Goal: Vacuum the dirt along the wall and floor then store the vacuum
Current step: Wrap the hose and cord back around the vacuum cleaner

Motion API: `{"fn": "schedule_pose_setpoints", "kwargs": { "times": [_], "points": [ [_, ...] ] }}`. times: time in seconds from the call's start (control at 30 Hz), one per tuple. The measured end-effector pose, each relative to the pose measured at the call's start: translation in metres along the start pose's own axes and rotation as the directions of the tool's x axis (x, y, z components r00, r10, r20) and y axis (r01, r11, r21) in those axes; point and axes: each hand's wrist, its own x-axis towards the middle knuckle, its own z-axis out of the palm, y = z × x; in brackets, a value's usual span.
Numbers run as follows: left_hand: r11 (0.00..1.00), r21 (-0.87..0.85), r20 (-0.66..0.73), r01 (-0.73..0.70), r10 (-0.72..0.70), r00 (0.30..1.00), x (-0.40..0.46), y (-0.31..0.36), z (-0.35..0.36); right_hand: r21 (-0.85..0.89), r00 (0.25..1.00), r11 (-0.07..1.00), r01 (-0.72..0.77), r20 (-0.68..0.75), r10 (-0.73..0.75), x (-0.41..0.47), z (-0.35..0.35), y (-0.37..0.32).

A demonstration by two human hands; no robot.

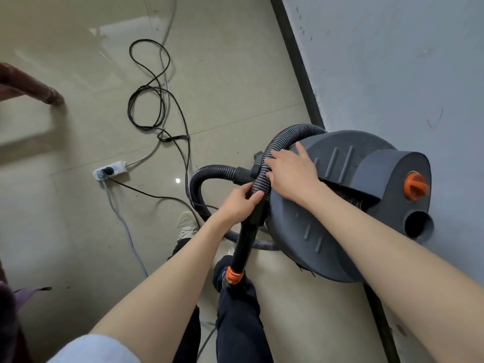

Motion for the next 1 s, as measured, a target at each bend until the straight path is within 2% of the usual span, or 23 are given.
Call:
{"fn": "schedule_pose_setpoints", "kwargs": {
  "times": [0.1,0.23,0.37,0.47,0.6,0.77,0.9,1.0],
  "points": [
    [0.999,0.035,0.015,-0.01,0.009,1.0,-0.02,-0.011,-0.014,-0.009,1.0,1.0,0.005,0.001,-0.005,-0.017,0.002,-0.012],
    [0.979,0.195,0.002,0.057,-0.058,0.998,-0.045,-0.038,-0.047,0.121,1.0,0.992,-0.025,0.013,0.024,-0.034,0.002,-0.036],
    [0.953,0.28,-0.08,0.113,-0.094,0.992,-0.056,-0.068,-0.085,0.283,0.994,0.959,0.018,-0.105,0.012,-0.039,0.016,-0.076],
    [0.926,0.35,-0.093,0.141,-0.115,0.989,-0.057,-0.092,-0.117,0.379,0.987,0.923,0.063,-0.159,-0.002,-0.032,0.029,-0.112],
    [0.891,0.433,-0.08,0.133,-0.109,0.991,-0.05,-0.13,-0.157,0.339,1.0,0.941,0.0,-0.001,0.0,-0.007,0.051,-0.154],
    [0.868,0.481,-0.094,0.123,-0.088,0.992,-0.03,-0.181,-0.196,0.144,0.968,0.982,-0.125,0.235,0.088,0.032,0.098,-0.185],
    [0.863,0.484,-0.113,0.145,-0.102,0.988,-0.001,-0.229,-0.208,0.077,0.942,0.983,-0.164,0.308,0.133,0.071,0.141,-0.2],
    [0.866,0.476,-0.136,0.151,-0.097,0.986,0.034,-0.269,-0.213,0.146,0.955,0.982,-0.12,0.287,0.074,0.114,0.176,-0.219]
  ]
}}
